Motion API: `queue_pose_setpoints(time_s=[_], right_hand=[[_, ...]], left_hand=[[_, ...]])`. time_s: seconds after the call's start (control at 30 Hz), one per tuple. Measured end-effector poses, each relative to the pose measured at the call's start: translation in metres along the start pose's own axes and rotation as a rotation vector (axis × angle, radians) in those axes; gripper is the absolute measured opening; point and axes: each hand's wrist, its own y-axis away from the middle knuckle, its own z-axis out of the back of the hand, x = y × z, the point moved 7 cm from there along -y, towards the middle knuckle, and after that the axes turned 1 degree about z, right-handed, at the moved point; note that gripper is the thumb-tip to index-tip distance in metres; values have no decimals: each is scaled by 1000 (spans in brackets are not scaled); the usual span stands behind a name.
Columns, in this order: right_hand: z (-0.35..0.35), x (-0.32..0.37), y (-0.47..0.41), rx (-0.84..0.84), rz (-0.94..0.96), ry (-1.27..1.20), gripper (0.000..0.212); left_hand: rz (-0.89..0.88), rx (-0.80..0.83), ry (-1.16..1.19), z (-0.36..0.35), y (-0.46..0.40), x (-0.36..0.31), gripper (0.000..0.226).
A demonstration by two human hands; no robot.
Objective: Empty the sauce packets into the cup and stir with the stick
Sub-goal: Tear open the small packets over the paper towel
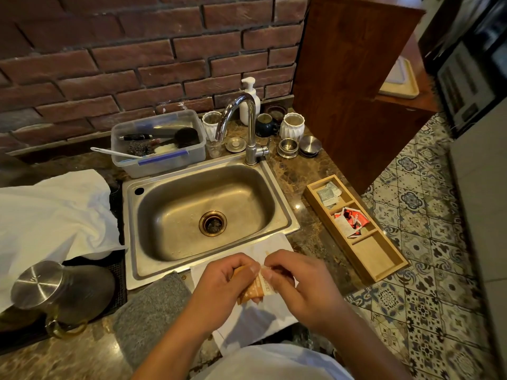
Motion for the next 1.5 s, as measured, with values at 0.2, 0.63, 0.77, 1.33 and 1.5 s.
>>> queue_pose_setpoints(time_s=[0.2,0.63,0.77,1.33,1.5], right_hand=[[4,6,5,-170,98,153,7],[-6,-11,7,156,-237,-442,12],[-7,-11,6,132,-235,-489,7],[0,-2,5,-68,43,-54,11],[1,2,7,-241,152,105,10]], left_hand=[[80,-60,202,-5,-1,8,23],[2,23,87,-6,5,-3,21],[2,32,64,-5,7,-5,25],[26,-85,59,-8,7,-2,27],[110,-108,283,-16,4,0,22]])
